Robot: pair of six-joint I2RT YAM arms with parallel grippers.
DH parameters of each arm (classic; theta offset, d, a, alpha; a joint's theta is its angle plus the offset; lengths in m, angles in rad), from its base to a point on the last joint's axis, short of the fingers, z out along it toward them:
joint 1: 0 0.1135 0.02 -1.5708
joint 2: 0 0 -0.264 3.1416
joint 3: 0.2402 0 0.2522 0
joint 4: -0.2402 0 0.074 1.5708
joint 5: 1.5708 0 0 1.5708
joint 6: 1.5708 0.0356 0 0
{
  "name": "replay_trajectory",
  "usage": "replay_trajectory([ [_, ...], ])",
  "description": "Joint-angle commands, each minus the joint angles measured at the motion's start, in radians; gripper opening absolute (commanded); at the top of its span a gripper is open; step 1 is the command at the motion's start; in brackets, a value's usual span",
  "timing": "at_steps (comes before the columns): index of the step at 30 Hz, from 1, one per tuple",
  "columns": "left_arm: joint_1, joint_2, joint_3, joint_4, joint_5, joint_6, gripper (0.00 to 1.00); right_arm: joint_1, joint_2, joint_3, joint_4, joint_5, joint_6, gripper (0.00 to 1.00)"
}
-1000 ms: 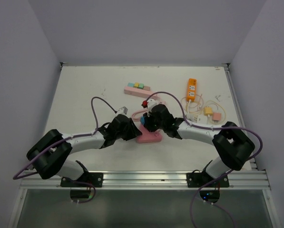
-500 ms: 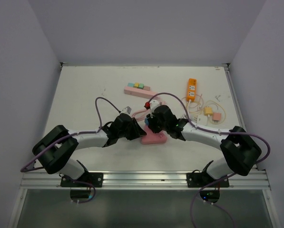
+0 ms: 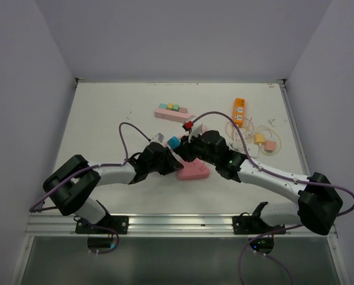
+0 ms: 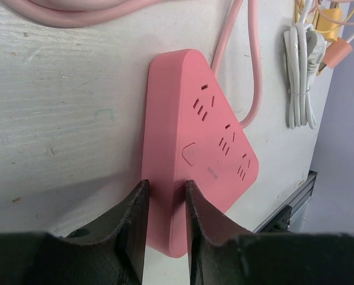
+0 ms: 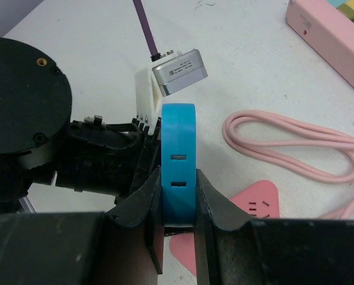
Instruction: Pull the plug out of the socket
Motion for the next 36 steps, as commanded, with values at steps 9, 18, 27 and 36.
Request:
replay_trajectory([
  [9, -0.003, -0.082, -0.059, -0.288, -0.148, 0.069, 0.12, -0.334, -0.145, -0.102, -0.070, 0.202, 0.200, 0.00],
  [18, -0.003, -0.125, -0.060, -0.306, -0.160, 0.086, 0.16, -0.667, -0.222, -0.200, -0.151, 0.254, 0.426, 0.00],
  [27, -0.003, -0.193, -0.068, -0.298, -0.162, 0.095, 0.28, -0.897, -0.133, -0.315, -0.047, 0.060, 0.570, 0.13],
  [36, -0.002, -0.283, -0.074, -0.324, -0.186, 0.108, 0.56, -0.990, -0.125, -0.314, -0.096, 0.044, 0.544, 0.60],
])
